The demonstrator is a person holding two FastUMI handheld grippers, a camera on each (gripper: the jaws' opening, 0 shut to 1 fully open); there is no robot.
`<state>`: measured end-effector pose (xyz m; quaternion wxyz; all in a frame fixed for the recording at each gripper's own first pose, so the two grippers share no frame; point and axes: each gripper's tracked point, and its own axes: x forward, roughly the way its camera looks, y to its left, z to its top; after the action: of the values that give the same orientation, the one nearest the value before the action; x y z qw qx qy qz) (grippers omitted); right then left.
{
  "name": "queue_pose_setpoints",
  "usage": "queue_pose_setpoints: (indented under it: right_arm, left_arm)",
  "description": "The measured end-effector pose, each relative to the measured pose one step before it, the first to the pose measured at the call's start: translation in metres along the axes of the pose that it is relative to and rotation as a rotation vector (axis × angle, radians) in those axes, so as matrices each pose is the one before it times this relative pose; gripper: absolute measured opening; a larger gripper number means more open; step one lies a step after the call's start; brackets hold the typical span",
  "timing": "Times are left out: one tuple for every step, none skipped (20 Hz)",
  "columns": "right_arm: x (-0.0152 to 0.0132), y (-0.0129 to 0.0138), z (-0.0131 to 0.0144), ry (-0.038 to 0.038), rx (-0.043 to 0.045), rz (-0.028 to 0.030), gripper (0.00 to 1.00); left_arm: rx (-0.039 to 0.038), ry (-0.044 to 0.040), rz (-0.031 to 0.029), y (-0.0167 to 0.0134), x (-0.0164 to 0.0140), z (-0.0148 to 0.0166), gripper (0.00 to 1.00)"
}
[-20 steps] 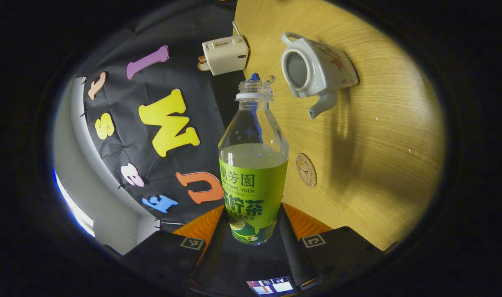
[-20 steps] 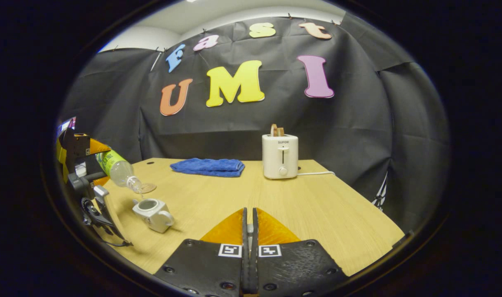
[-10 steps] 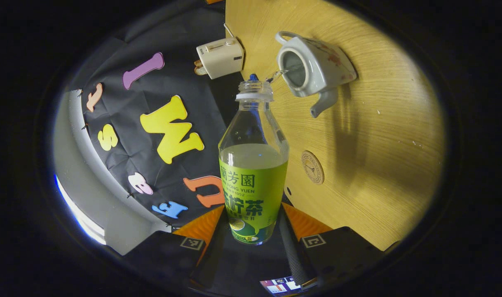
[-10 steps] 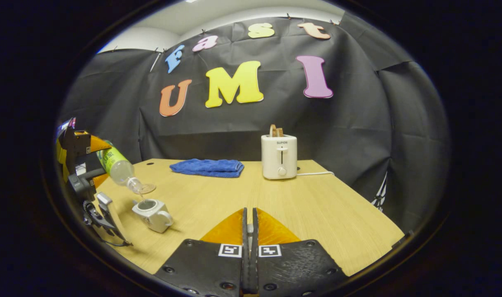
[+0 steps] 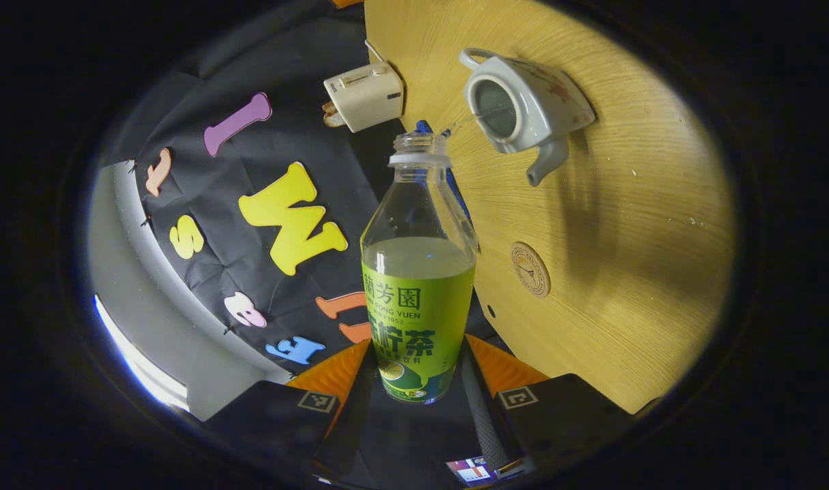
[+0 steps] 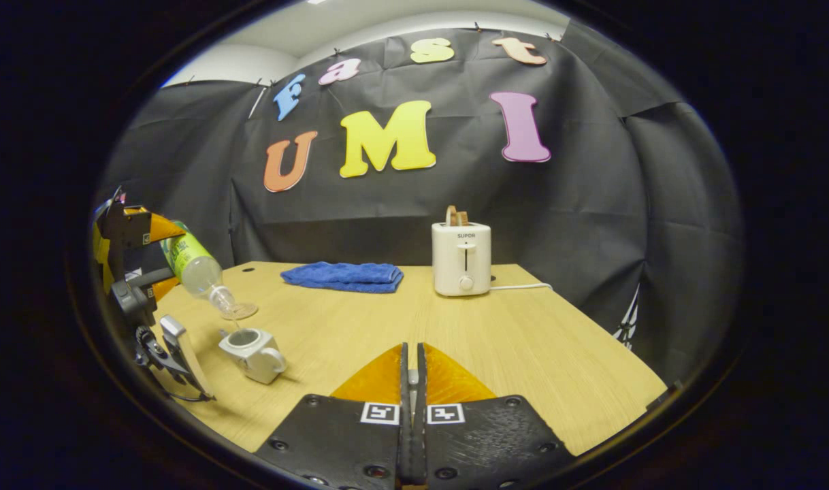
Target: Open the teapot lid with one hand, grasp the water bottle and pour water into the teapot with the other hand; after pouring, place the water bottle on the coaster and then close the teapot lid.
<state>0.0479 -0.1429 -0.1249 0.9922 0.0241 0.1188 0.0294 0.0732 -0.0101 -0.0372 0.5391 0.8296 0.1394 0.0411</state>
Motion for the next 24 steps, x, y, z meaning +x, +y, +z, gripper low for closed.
queue_pose_setpoints:
  right_arm:
    - [0.00005, 0.0002, -0.00034, -0.00058, -0.00094, 0.00032, 0.0]
    - [-0.00019, -0.00037, -0.00011, 0.00012, -0.0002, 0.00032, 0.0]
    - [0.00024, 0.00093, -0.00001, 0.00055, 0.00032, 0.00066, 0.0]
    - [-0.00043, -0.00063, 0.00017, 0.00019, 0.00003, -0.001, 0.0]
    - [0.00006, 0.00028, -0.00028, -0.00057, 0.00074, 0.00062, 0.0]
    - [0.00027, -0.00066, 0.00026, 0.00067, 0.00024, -0.00089, 0.0]
    - [-0.0002, 0.0002, -0.00046, 0.00014, 0.00064, 0.00108, 0.0]
    - [0.00006, 0.00069, 0.00068, 0.00016, -0.00053, -0.00007, 0.0]
    - [-0.00018, -0.00005, -0.00089, -0.00084, -0.0004, 0.00096, 0.0]
    - [-0.00052, -0.00031, 0.00033, 0.00084, -0.0003, -0.00088, 0.0]
    - [0.00006, 0.00004, -0.00127, 0.00133, 0.00081, 0.00143, 0.0]
    - [-0.00044, -0.00029, -0.00021, 0.00149, 0.00139, -0.00049, 0.0]
    - [0.00004, -0.00032, -0.00043, 0.00032, -0.00011, -0.00022, 0.0]
    - [-0.00003, -0.00001, 0.00025, 0.00042, 0.0007, 0.00016, 0.0]
    - [-0.00004, 0.00059, 0.00053, -0.00062, -0.00062, -0.00071, 0.0]
    - [-0.00023, -0.00019, 0.0005, -0.00134, -0.00158, 0.00026, 0.0]
    - [-0.00066, -0.00042, 0.00029, -0.00179, -0.00078, -0.00143, 0.0]
    - [-0.00024, -0.00042, 0.00068, -0.0003, -0.00028, 0.00092, 0.0]
    - [0.00016, 0.00002, -0.00022, -0.00014, 0.00023, -0.00166, 0.0]
    - [0.00048, 0.00008, 0.00032, -0.00041, 0.00142, 0.0006, 0.0]
    - [0.00021, 0.0001, -0.00063, 0.00239, -0.0009, -0.00023, 0.0]
    - [-0.00059, 0.00011, 0.00013, 0.00009, -0.00139, -0.00176, 0.0]
    - [-0.0005, 0.00007, 0.00016, -0.00083, -0.00134, -0.00088, 0.0]
    - [-0.00036, -0.00011, 0.00143, -0.00163, -0.00046, -0.00117, 0.0]
  left_arm:
    - [0.00462, -0.00054, 0.00028, 0.0004, -0.00036, 0.00027, 0.71]
    - [0.00822, -0.00021, 0.00302, 0.00096, 0.00013, -0.00083, 0.71]
    - [0.00607, 0.00128, 0.00294, 0.00191, 0.00028, 0.00028, 0.71]
    - [0.00645, 0.00061, 0.00455, 0.00129, 0.00041, -0.00022, 0.68]
    - [0.00716, -0.0026, 0.00529, 0.00127, -0.00114, 0.00152, 0.68]
    - [0.00627, -0.00013, 0.00045, 0.00018, 0.00072, -0.00046, 0.68]
    - [0.00678, -0.00012, -0.00318, -0.00159, 0.00035, 0.0006, 0.71]
    - [0.00751, -0.00016, -0.00036, 0.00145, -0.00101, 0.00036, 0.71]
    - [0.00727, 0.0005, 0.00283, 0.00156, -0.00022, -0.00026, 0.7]
    - [0.00314, 0.00155, 0.00101, 0.00016, 0.00031, 0.00004, 0.68]
    - [-0.00295, -0.00264, -0.00388, -0.00053, -0.00066, 0.00072, 0.71]
    - [-0.00304, -0.00073, -0.00364, -0.00154, 0.00081, 0.00002, 0.71]
    - [0.00418, -0.00309, -0.00111, -0.00001, 0.00043, 0.0001, 0.71]
    - [0.00397, -0.00006, 0.00092, 0.00106, -0.00084, 0.0005, 0.68]
    - [-0.00094, -0.00046, -0.00003, -0.00008, 0.00054, 0.00038, 0.71]
    - [-0.0058, -0.00021, -0.00261, -0.00108, 0.00036, -0.00106, 0.71]
    - [0.00045, -0.00186, 0.00171, -0.00047, -0.00004, 0.00086, 0.71]
    - [0.00175, 0.00038, 0.0018, 0.00014, 0.0003, 0.00059, 0.68]
    - [-0.00326, -0.00355, -0.00092, -0.00007, -0.00018, 0.00055, 0.68]
    - [-0.00741, -0.00179, -0.00769, -0.00187, 0.00042, -0.00066, 0.71]
    - [-0.00834, -0.00106, -0.00308, -0.00056, 0.00057, 0.00011, 0.67]
    - [-0.00543, -0.00305, -0.00045, -0.00114, -0.00038, 0.00093, 0.71]
    - [-0.00248, -0.00002, 0.00259, -0.00048, 0.00079, 0.00025, 0.71]
    - [-0.00199, -0.00581, 0.00503, 0.00014, -0.0005, 0.001, 0.7]
